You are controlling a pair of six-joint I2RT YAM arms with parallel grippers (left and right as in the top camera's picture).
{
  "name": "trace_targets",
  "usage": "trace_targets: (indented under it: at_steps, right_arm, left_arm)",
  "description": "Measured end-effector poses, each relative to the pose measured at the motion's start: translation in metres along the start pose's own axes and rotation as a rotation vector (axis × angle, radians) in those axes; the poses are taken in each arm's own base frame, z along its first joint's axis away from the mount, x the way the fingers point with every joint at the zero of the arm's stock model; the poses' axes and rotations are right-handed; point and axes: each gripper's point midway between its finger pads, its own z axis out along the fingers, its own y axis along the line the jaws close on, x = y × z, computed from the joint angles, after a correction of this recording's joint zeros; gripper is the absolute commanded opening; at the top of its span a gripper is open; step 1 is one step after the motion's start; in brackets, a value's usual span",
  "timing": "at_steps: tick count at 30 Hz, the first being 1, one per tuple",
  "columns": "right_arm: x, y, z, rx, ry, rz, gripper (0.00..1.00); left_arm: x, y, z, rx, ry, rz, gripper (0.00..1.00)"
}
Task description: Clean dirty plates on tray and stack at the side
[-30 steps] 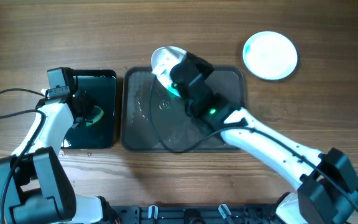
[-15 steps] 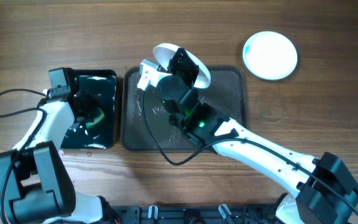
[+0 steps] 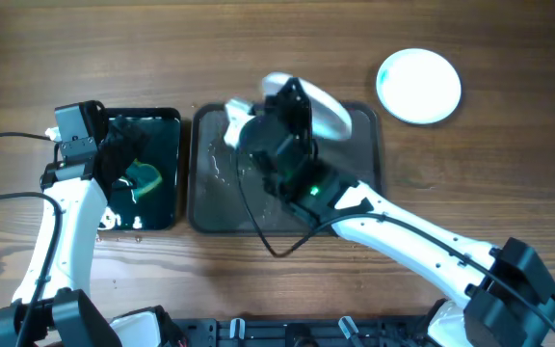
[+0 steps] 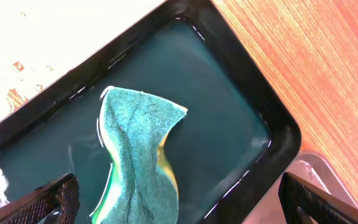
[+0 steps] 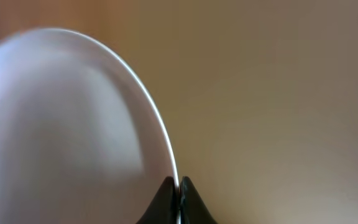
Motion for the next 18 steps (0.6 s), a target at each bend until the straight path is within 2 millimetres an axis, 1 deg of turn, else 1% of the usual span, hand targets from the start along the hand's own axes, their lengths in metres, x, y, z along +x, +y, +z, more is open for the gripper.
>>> trace_targets:
  at_steps: [1,2,3,4,5,6,7,8,9,10,11,13,14,15,16,17,18]
  right_arm:
    - [-0.001,0.017,0.004,-0.066,-0.034,0.009,0.05]
    - [-0.002,0.028,0.011,-0.118,-0.072,0.079,0.04]
    - [0.002,0.025,0.019,-0.126,-0.087,0.175,0.04]
    - [0.01,0.015,0.031,-0.107,-0.09,0.312,0.04]
    - [0.022,0.003,0.044,-0.082,-0.084,0.446,0.04]
    - [0.039,-0.005,0.057,-0.064,-0.07,0.579,0.04]
    - [0.073,-0.009,0.079,-0.064,-0.029,0.765,0.04]
    - [0.096,-0.005,0.092,-0.088,-0.006,0.868,0.04]
    - [0.137,0.009,0.113,-0.168,0.017,1.093,0.05]
    - [0.181,0.017,0.128,-0.208,0.047,1.31,0.04]
    - [0.193,0.018,0.131,-0.217,0.049,1.393,0.04]
    - [0.242,0.03,0.143,-0.226,0.104,1.647,0.04]
    - [0.271,0.043,0.15,-0.222,0.158,1.795,0.04]
    - [0.293,0.057,0.155,-0.215,0.212,1.899,0.04]
    - [0.312,0.073,0.16,-0.21,0.267,1.992,0.04]
    - [0.33,0.094,0.166,-0.205,0.334,2.083,0.04]
    - [0.339,0.109,0.169,-0.209,0.376,2.132,0.04]
  left_arm:
    - [0.0,0.0,0.0,-0.001,0.0,0.0,1.0]
    - [0.0,0.0,0.0,-0.001,0.0,0.0,1.0]
    - [0.0,0.0,0.0,-0.001,0.0,0.0,1.0]
    - [0.0,0.0,0.0,-0.001,0.0,0.0,1.0]
    - [0.0,0.0,0.0,-0.001,0.0,0.0,1.0]
    - [0.0,0.0,0.0,0.0,0.0,0.0,1.0]
    - [0.0,0.0,0.0,-0.001,0.0,0.0,1.0]
    - [0.0,0.0,0.0,-0.001,0.0,0.0,1.0]
    - [0.0,0.0,0.0,-0.001,0.0,0.0,1.0]
    - [0.0,0.0,0.0,0.0,0.0,0.0,1.0]
    - [0.0,0.0,0.0,0.0,0.0,0.0,1.0]
    - [0.0,0.0,0.0,-0.001,0.001,0.0,1.0]
    - [0.0,0.0,0.0,-0.001,0.0,0.0,1.0]
    - [0.0,0.0,0.0,-0.001,0.0,0.0,1.0]
    - [0.0,0.0,0.0,-0.001,0.0,0.0,1.0]
    - [0.0,0.0,0.0,-0.001,0.0,0.0,1.0]
    - [0.0,0.0,0.0,-0.001,0.0,0.0,1.0]
